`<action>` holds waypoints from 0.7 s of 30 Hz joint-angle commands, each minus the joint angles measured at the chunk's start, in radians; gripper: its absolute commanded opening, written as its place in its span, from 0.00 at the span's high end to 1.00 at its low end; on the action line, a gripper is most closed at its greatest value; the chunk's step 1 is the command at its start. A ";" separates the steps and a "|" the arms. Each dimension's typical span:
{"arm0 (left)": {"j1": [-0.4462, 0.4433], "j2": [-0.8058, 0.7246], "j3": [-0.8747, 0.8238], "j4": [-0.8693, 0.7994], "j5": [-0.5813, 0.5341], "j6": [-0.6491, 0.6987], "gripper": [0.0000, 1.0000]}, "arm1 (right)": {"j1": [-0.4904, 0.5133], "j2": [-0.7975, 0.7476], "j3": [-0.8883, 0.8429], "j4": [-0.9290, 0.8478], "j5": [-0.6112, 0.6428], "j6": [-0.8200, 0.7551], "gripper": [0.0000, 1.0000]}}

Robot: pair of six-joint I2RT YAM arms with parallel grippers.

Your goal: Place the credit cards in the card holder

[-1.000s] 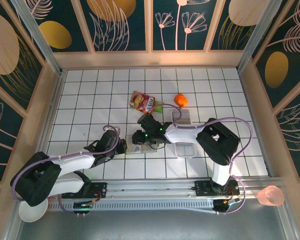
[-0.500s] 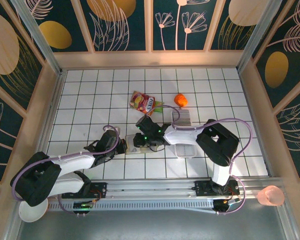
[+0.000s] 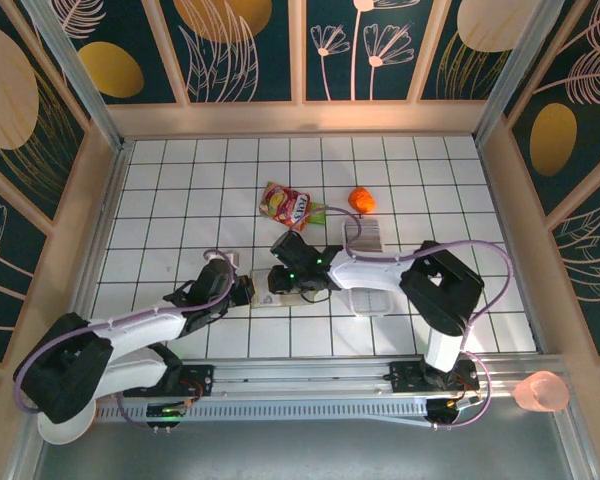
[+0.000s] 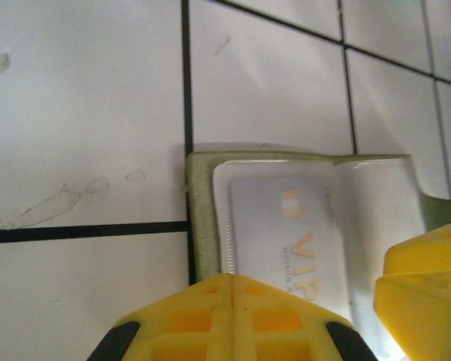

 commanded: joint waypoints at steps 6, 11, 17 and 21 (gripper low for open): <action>-0.004 -0.153 0.019 -0.089 -0.022 -0.026 1.00 | 0.042 -0.180 -0.090 -0.093 0.164 0.052 0.64; -0.002 -0.152 0.011 -0.026 0.071 -0.029 1.00 | 0.047 -0.224 -0.171 -0.078 0.221 0.115 0.65; -0.004 -0.083 0.003 0.028 0.099 -0.021 1.00 | 0.047 -0.182 -0.182 -0.039 0.215 0.129 0.65; -0.003 -0.024 0.002 0.017 0.068 -0.022 1.00 | 0.046 -0.142 -0.161 -0.025 0.209 0.120 0.65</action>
